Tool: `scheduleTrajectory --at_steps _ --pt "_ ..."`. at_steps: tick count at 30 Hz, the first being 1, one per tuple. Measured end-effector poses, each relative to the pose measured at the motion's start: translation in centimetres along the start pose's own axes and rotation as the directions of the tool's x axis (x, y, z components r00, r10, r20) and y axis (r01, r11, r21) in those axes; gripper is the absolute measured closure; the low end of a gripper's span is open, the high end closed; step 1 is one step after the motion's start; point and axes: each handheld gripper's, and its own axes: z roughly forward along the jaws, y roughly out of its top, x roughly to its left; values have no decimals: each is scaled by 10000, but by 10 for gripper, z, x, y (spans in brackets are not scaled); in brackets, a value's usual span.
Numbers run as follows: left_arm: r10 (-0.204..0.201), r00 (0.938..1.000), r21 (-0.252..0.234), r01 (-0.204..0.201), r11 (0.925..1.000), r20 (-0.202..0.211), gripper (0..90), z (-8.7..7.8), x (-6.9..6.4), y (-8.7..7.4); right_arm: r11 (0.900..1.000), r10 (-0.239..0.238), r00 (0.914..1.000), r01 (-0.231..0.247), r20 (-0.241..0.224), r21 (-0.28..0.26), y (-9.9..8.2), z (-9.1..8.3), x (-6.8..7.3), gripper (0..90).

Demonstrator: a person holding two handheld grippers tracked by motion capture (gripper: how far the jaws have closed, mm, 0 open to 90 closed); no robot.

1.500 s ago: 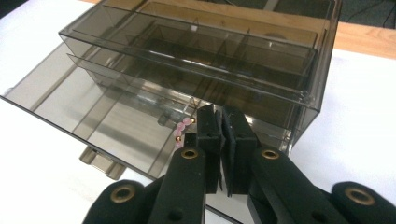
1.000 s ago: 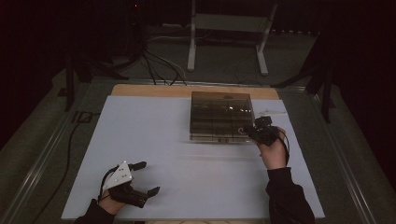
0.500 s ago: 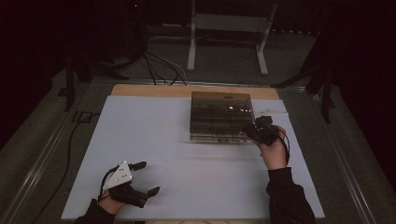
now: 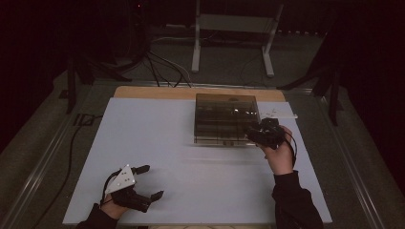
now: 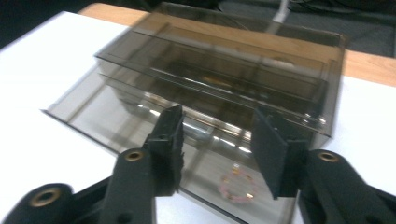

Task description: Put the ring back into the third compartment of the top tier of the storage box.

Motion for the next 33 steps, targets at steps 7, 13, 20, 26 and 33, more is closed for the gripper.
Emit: scheduleTrajectory --at_steps 7,13,20,26,33 --pt "-15 10000 -5 15 10000 2 6 0 0 0 9977 -357 9936 293 -1071 -609 4 -7 13 390" --pt "-17 10000 -6 17 10000 4 6 0 0 0 9952 -677 9874 568 -1432 -792 7 -12 23 336" --pt "-19 10000 -13 19 10000 -1 6 0 0 0 9925 -975 9774 815 -1875 -917 6 -14 29 136" --pt "-13 10000 -13 13 10000 10 6 0 1 0 9892 -1327 9601 1128 -2463 -933 4 -13 33 23" --pt "-21 10000 -19 21 10000 14 6 0 1 0 9866 -1571 9539 1401 -2557 -837 2 -10 37 23"
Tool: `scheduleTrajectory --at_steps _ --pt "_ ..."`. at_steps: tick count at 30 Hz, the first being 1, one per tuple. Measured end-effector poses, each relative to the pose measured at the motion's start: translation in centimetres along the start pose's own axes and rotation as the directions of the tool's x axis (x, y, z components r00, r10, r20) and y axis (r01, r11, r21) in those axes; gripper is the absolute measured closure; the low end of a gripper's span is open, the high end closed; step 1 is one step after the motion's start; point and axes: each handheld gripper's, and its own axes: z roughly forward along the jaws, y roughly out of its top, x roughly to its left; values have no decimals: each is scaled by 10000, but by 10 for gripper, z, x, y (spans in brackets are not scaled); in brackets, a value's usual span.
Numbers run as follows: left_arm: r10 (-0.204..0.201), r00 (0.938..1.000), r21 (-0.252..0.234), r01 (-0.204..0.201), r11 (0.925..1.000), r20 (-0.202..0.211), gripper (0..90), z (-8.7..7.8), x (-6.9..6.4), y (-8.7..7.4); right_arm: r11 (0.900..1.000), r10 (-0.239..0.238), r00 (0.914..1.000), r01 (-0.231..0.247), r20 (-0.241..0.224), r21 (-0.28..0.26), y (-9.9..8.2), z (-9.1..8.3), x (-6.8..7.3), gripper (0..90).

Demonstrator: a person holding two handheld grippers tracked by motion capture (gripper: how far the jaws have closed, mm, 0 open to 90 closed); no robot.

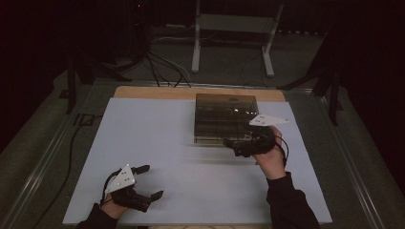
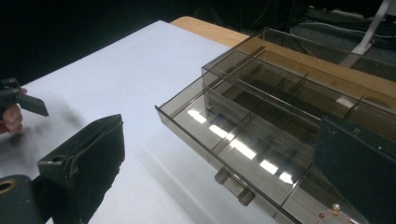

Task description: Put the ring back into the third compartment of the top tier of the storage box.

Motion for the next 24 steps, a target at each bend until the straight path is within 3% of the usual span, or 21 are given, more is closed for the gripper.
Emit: scheduleTrajectory --at_steps 17,24 --pt "15 10000 -51 -15 10000 -3 6 -1 0 0 9994 -303 9978 312 -590 136 -15 19 23 22" --pt "16 10000 -75 -16 10000 -2 6 -1 0 1 9991 -175 9964 207 -830 376 -34 27 25 22"
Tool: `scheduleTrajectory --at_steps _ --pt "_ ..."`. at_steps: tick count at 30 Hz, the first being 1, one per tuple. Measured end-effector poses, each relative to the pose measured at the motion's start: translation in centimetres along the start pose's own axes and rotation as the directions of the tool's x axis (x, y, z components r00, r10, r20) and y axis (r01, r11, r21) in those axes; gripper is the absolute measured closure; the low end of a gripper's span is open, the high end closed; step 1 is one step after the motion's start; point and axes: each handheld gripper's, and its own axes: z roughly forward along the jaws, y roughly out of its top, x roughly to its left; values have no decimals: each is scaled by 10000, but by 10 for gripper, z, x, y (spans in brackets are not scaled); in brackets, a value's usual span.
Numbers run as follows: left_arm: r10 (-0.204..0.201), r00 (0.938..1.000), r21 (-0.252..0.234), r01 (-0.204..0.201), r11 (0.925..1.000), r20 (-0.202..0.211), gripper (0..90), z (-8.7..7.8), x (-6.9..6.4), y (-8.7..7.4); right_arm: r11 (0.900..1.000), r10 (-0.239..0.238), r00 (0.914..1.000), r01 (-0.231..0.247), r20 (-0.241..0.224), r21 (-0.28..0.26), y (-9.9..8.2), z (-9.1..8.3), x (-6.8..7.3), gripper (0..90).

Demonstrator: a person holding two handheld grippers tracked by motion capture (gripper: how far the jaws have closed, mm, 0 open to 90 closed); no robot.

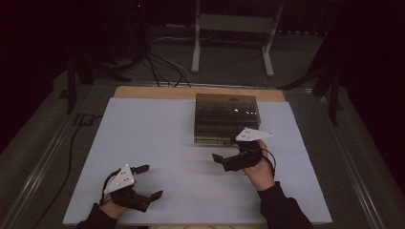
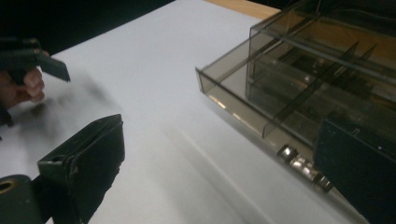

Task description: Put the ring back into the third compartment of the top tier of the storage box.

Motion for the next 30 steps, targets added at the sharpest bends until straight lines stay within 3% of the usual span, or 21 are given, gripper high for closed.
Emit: scheduleTrajectory --at_steps 9,17,30 --pt "-25 10000 18 25 10000 3 6 0 0 0 9998 15 9997 -11 -233 208 -21 0 0 22" --pt "-16 10000 43 16 10000 5 6 0 0 0 9993 253 9993 -245 -272 272 -45 -8 -9 23" --pt "-31 10000 32 31 10000 2 6 1 0 0 9991 294 9989 -305 372 296 -75 -33 -23 23"
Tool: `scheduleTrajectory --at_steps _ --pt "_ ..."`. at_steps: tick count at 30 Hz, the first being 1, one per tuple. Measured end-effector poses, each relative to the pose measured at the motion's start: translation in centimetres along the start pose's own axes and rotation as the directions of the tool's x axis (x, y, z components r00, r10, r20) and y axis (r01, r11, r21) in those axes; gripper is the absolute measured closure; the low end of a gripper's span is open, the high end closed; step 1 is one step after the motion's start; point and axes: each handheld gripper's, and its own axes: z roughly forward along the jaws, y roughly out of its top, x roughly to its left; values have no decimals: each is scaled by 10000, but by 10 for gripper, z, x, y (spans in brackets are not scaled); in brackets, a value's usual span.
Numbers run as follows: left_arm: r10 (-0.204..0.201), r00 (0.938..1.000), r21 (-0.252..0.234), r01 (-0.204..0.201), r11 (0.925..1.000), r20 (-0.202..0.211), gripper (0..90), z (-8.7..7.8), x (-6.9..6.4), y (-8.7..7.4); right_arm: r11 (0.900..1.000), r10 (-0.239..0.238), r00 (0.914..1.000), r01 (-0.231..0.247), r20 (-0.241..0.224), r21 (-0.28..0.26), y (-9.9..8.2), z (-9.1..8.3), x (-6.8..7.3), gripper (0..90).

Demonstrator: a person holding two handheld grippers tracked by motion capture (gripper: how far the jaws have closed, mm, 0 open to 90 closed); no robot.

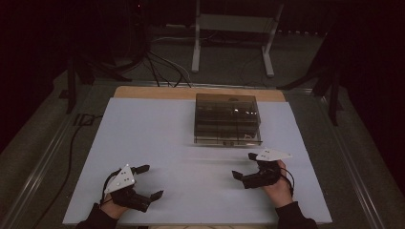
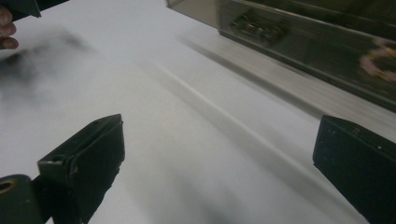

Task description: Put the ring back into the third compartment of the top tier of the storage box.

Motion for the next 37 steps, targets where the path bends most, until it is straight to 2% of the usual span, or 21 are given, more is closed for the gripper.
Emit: scheduleTrajectory --at_steps 13,18,23,28,32,37 --pt "29 10000 35 -29 10000 -20 6 0 0 0 9988 462 9979 -455 450 -178 -26 -26 -14 23" --pt "25 10000 40 -25 10000 -13 6 0 0 0 9970 740 9946 -723 723 -262 -38 -40 -19 23" --pt "46 10000 44 -46 10000 -15 6 1 0 0 9973 724 9928 -712 958 -159 -45 -48 -19 23" --pt "32 10000 48 -32 10000 -16 6 1 -1 0 9950 993 9882 -969 1167 -253 -55 -60 -24 23" --pt "51 10000 66 -51 10000 -15 6 1 -1 0 9919 1245 9829 -1200 1354 -410 -58 -65 -27 24" --pt "73 10000 75 -72 9999 -16 6 2 0 0 9919 1223 9828 -1161 1386 -523 -57 -65 -27 24"
